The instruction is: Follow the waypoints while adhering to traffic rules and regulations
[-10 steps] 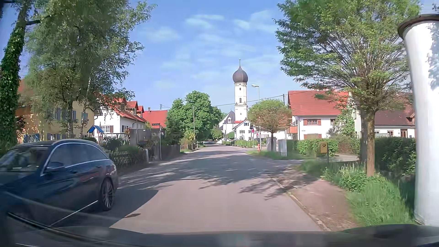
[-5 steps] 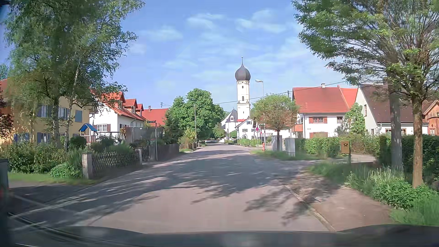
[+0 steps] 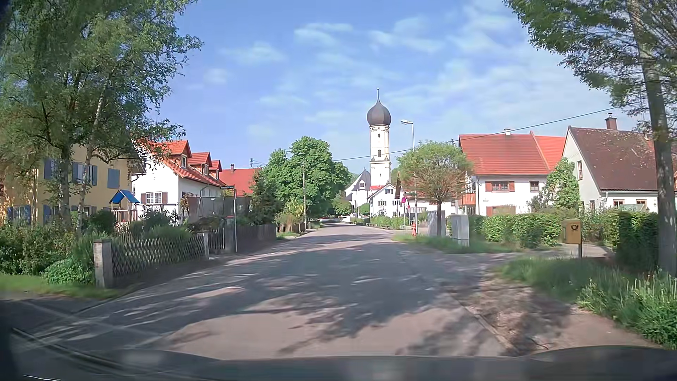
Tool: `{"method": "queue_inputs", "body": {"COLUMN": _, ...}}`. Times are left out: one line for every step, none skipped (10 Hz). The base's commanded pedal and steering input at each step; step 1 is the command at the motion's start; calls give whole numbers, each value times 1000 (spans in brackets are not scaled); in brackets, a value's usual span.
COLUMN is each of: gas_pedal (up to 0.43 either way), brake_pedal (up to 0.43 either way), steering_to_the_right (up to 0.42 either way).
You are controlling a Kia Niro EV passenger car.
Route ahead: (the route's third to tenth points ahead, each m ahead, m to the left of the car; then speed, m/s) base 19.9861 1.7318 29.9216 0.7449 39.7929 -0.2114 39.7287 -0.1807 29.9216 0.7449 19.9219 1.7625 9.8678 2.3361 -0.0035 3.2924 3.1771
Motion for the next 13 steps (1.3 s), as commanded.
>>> {"method": "queue_inputs", "body": {"gas_pedal": 0, "brake_pedal": 122, "steering_to_the_right": -35}}
{"method": "queue_inputs", "body": {"gas_pedal": 0, "brake_pedal": 30, "steering_to_the_right": -37}}
{"method": "queue_inputs", "body": {"gas_pedal": 0, "brake_pedal": 12, "steering_to_the_right": -37}}
{"method": "queue_inputs", "body": {"gas_pedal": 0, "brake_pedal": 12, "steering_to_the_right": -37}}
{"method": "queue_inputs", "body": {"gas_pedal": 0, "brake_pedal": 18, "steering_to_the_right": -38}}
{"method": "queue_inputs", "body": {"gas_pedal": 0, "brake_pedal": 30, "steering_to_the_right": -41}}
{"method": "queue_inputs", "body": {"gas_pedal": 0, "brake_pedal": 61, "steering_to_the_right": -43}}
{"method": "queue_inputs", "body": {"gas_pedal": 0, "brake_pedal": 91, "steering_to_the_right": -44}}
{"method": "queue_inputs", "body": {"gas_pedal": 0, "brake_pedal": 104, "steering_to_the_right": -44}}
{"method": "queue_inputs", "body": {"gas_pedal": 0, "brake_pedal": 110, "steering_to_the_right": -44}}
{"method": "queue_inputs", "body": {"gas_pedal": 0, "brake_pedal": 122, "steering_to_the_right": -44}}
{"method": "queue_inputs", "body": {"gas_pedal": 0, "brake_pedal": 134, "steering_to_the_right": -43}}
{"method": "queue_inputs", "body": {"gas_pedal": 0, "brake_pedal": 140, "steering_to_the_right": -41}}
